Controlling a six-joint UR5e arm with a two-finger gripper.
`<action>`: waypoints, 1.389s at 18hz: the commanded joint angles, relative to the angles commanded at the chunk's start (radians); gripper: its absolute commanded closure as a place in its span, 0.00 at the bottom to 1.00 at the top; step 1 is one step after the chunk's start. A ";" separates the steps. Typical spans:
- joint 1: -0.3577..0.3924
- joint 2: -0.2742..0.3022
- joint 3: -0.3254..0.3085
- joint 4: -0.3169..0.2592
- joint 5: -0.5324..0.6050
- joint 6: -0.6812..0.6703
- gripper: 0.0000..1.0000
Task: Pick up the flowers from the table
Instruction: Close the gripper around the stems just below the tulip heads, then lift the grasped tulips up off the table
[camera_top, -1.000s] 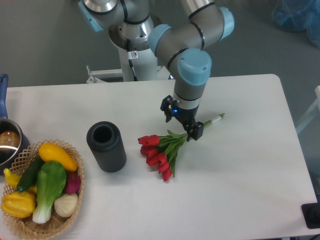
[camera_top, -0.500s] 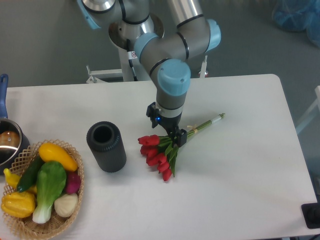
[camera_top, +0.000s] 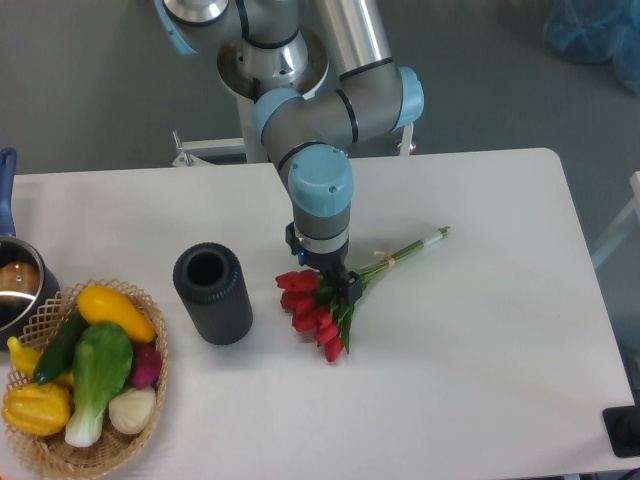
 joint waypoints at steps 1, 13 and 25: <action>0.000 -0.003 0.000 0.000 0.000 0.000 0.02; 0.000 -0.009 -0.009 0.000 0.066 -0.136 0.82; 0.029 0.044 0.051 -0.018 0.087 -0.169 1.00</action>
